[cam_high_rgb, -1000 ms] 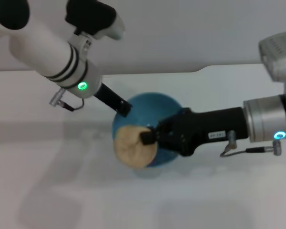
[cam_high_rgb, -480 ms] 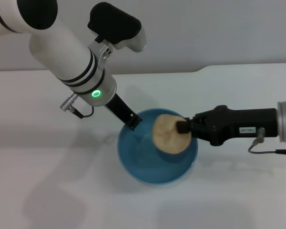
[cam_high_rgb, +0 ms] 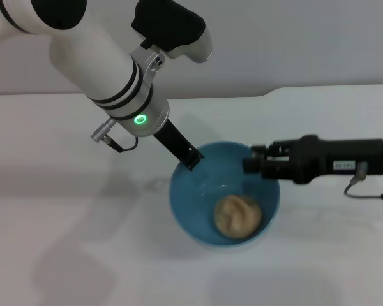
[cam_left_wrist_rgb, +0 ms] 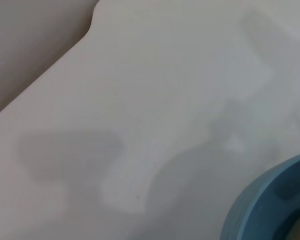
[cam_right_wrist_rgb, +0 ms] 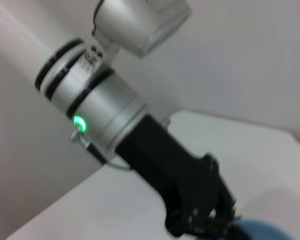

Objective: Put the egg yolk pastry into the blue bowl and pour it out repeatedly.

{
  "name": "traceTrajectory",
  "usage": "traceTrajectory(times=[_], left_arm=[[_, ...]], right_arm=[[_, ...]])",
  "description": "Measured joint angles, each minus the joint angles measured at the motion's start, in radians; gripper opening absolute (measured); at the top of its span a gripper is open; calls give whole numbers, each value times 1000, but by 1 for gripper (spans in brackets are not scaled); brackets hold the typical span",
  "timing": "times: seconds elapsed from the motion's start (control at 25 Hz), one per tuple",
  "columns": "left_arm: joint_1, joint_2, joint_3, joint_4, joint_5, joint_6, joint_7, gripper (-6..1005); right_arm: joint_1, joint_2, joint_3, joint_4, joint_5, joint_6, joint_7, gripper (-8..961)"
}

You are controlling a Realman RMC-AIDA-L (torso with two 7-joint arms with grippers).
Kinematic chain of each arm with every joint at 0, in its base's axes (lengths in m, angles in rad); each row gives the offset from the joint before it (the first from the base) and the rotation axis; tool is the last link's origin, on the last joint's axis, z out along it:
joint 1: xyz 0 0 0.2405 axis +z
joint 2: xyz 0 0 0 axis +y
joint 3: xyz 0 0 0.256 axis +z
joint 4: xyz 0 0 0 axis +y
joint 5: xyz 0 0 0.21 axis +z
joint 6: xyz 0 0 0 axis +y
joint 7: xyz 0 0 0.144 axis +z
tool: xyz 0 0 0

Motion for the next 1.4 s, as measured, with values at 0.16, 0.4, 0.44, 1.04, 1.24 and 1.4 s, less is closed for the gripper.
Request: traceTrajectory(times=[0.16,0.4,0.44,1.04,1.24,1.4], left_arm=[[1,0,2,-1,8,11,-2,0],[14,2,34,-1,32,116,5,1],[22,2,55,-1,51,166,4,1],[238,-2,241,-88,155,825,3,5],[350,-9,381,-109,245,1134,6,3],[415,-11,443,-65,254,1410,61,2]], right_arm=[[-20,2,104,-16,61,-6,0,363],[-100,2,333,114,349,-18,-58,562],[-117,2,343,144,392,-20,-82,576],[-249,2,439,403,498,-27,-178,603],[-256,2,438,409,496,-29,-178,603],[-252,3,438,430,495,-30,-179,603]])
